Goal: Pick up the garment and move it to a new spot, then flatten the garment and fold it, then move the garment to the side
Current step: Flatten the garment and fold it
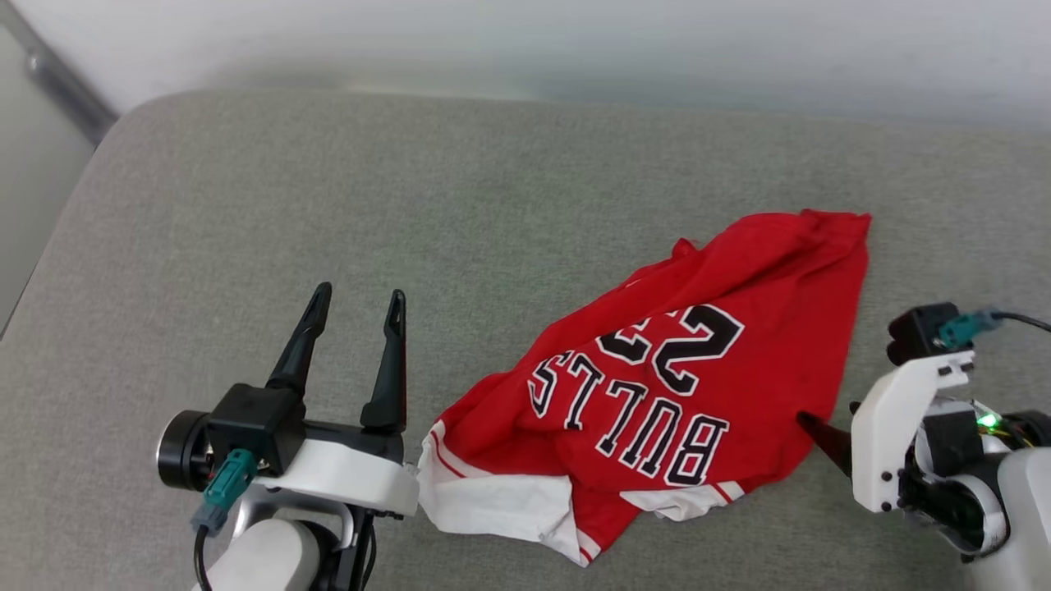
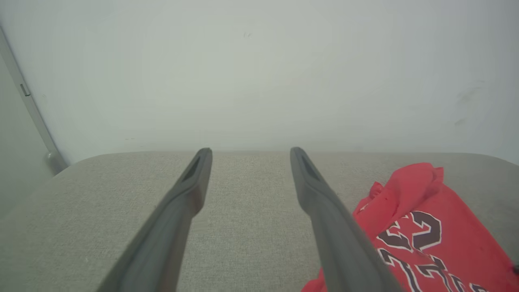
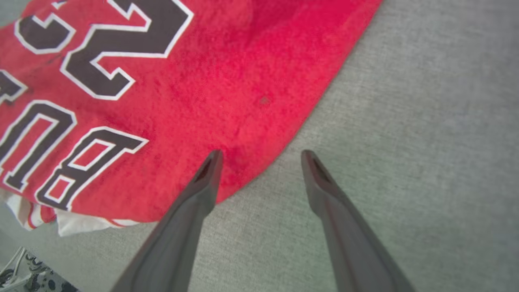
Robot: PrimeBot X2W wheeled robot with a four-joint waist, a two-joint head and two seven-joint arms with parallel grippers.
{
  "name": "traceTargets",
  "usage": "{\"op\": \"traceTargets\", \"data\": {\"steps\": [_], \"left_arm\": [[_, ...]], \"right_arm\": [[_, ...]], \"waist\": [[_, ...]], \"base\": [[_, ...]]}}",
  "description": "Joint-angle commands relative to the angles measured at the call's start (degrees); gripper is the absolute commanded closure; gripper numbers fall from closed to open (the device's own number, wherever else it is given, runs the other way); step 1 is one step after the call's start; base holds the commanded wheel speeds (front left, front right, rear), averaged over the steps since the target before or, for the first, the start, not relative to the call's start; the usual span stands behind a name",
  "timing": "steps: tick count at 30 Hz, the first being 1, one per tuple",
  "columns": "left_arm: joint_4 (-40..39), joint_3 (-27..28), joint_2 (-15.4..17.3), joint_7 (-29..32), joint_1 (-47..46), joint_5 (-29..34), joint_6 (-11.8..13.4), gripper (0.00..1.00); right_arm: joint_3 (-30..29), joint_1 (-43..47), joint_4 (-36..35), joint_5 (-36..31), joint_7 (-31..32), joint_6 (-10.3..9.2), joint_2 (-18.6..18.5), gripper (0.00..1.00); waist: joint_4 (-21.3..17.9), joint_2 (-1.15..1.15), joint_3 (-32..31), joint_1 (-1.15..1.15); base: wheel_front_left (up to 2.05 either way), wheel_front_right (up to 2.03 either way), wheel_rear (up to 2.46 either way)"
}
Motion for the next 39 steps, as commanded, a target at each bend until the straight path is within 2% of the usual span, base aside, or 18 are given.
{"op": "traceTargets", "data": {"steps": [1, 8, 9, 10, 11, 18, 24, 30, 35, 36, 37, 38, 39], "left_arm": [[0.3, 0.6, -0.8, -0.1, -0.8, 0.8, -0.7, 0.0], [2.0, 2.6, -3.7, -0.1, -0.7, 2.8, -3.4, 0.0], [2.2, 2.8, -4.0, -0.1, -0.6, 3.0, -3.8, 0.0], [2.4, 3.1, -4.2, -0.1, -0.5, 3.3, -4.1, 0.0], [2.5, 3.4, -4.5, -0.1, -0.4, 3.6, -4.3, 0.0], [3.3, 5.0, -6.1, -0.1, -0.5, 5.4, -6.6, 0.0], [3.6, 5.5, -7.7, -0.1, -2.1, 6.4, -8.4, 0.0], [4.2, 6.4, -9.6, -0.1, -3.3, 7.7, -10.2, 0.0], [5.0, 7.4, -10.9, -0.1, -3.3, 8.7, -11.4, 0.0], [5.1, 7.6, -11.1, -0.1, -3.2, 8.9, -11.6, 0.0], [5.3, 7.9, -11.3, -0.1, -3.1, 9.0, -11.8, 0.0], [5.5, 8.1, -11.4, -0.1, -2.9, 9.2, -12.0, 0.0], [5.7, 8.3, -11.6, -0.1, -2.8, 9.3, -12.2, 0.0]], "right_arm": [[1.3, -1.8, 1.5, 0.3, 1.3, 0.0, -1.1, 0.0], [6.6, -3.9, 9.4, 2.6, 8.3, 0.0, -2.5, 0.0], [7.0, -3.9, 10.0, 3.2, 8.8, 0.0, -2.4, 0.03], [7.3, -4.1, 10.4, 3.4, 9.0, 0.0, -2.5, 0.67], [7.6, -4.3, 10.7, 3.5, 9.2, 0.0, -2.7, 1.0], [6.4, -14.2, 7.7, 1.5, 2.9, -0.01, -5.3, 1.0], [5.4, -23.9, 9.7, -1.6, -0.9, -0.01, -5.7, 1.0], [5.6, -31.1, 15.0, -4.3, -6.7, -0.01, -5.3, 1.0], [6.7, -31.6, 21.4, -3.9, -12.3, -0.01, -3.8, 1.0], [7.0, -31.4, 22.2, -3.8, -14.0, -0.01, -3.6, 0.89], [7.1, -31.2, 23.1, -3.9, -16.0, -0.01, -3.4, 0.55], [7.4, -30.7, 24.1, -3.7, -17.7, -0.01, -3.1, 0.0], [7.7, -30.4, 24.5, -3.3, -20.2, -0.01, -2.7, 0.0]], "waist": [[1.7, 0.0, 2.1, 0.0], [2.6, 0.0, 3.8, 0.0], [2.6, 0.0, 3.9, 0.0], [2.6, 0.0, 4.0, 0.0], [2.6, 0.0, 4.1, 0.0], [2.6, 0.0, 5.2, 0.0], [3.8, 0.0, 8.1, 0.0], [5.2, 0.0, 11.1, 0.0], [5.6, 0.0, 11.5, 0.0], [5.5, 0.0, 11.5, 0.0], [5.4, 0.0, 11.3, 0.0], [5.2, 0.0, 11.0, 0.0], [5.0, 0.0, 10.7, 0.0]], "base": [[0.0, 0.0, 0.0], [0.0, 0.0, 0.0], [0.0, 0.0, 0.0], [0.0, 0.0, 0.0], [0.0, 0.0, 0.0], [0.0, 0.0, 0.0], [0.0, 0.0, 0.0], [0.0, 0.0, 0.0], [0.0, 0.0, 0.0], [0.0, 0.0, 0.0], [0.0, 0.0, 0.0], [0.0, 0.0, 0.0], [0.0, 0.0, 0.0]]}}
